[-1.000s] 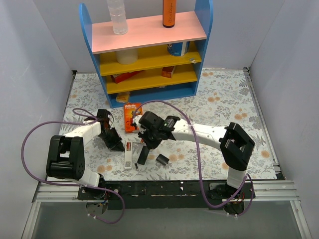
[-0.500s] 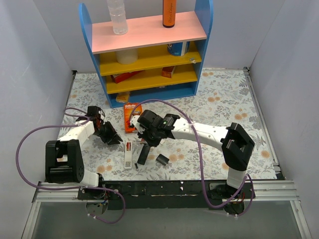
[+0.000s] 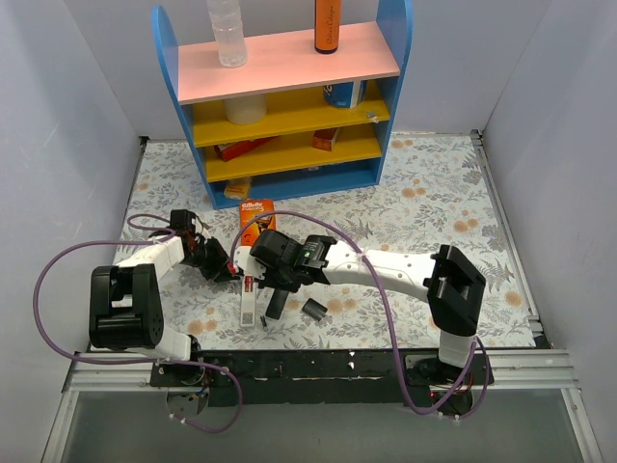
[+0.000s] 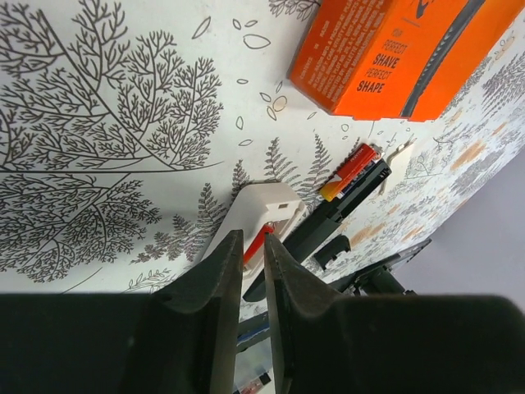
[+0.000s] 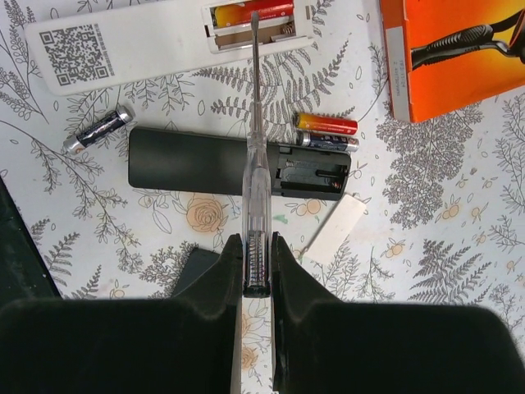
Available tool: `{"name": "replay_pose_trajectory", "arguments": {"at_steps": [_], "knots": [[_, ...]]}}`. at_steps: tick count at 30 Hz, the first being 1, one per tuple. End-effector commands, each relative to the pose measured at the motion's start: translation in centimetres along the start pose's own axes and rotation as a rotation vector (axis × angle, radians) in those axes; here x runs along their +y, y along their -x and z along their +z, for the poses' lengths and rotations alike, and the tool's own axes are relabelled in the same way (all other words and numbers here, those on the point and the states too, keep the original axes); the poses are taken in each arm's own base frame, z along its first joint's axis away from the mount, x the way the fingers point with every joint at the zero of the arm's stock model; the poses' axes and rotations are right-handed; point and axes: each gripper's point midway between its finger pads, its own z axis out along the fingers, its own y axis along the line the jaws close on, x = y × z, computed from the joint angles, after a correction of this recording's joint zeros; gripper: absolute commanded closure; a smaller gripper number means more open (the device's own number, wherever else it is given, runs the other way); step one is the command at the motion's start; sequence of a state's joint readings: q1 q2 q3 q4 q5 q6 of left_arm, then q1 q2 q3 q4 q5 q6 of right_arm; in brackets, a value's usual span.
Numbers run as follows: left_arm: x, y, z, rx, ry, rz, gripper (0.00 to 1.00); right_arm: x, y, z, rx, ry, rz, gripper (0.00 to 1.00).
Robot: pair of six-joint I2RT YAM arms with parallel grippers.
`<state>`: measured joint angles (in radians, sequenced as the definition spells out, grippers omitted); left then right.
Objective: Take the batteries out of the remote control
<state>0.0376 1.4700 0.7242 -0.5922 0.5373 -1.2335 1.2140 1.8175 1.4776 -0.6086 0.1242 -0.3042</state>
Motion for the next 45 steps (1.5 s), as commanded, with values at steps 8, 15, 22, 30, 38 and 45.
{"name": "replay_pose_trajectory", "arguments": {"at_steps": [8, 15, 22, 30, 38, 45], "knots": [[0.0, 0.2, 0.3, -0.002, -0.01, 0.021, 0.86, -1.7, 1.5, 0.3, -0.018, -0.066, -0.06, 0.99], [0.1, 0.0, 0.5, 0.007, -0.019, 0.017, 0.87, -1.8, 1.6, 0.6, -0.003, -0.068, -0.07, 0.99], [0.2, -0.1, 0.5, 0.01, -0.018, 0.014, 0.89, -1.8, 1.8, 0.9, 0.0, -0.068, -0.074, 0.99], [0.2, -0.2, 0.6, 0.012, -0.017, 0.014, 0.89, -1.6, 1.1, 1.2, 0.031, -0.063, -0.077, 0.99], [0.2, -0.3, 0.5, 0.015, -0.023, 0.013, 0.9, -1.2, 1.0, 1.5, 0.041, -0.052, -0.077, 0.99], [0.1, -0.2, 0.6, 0.014, -0.026, 0.012, 0.9, -2.1, 2.3, 0.3, 0.003, -0.092, -0.065, 0.99]]}}
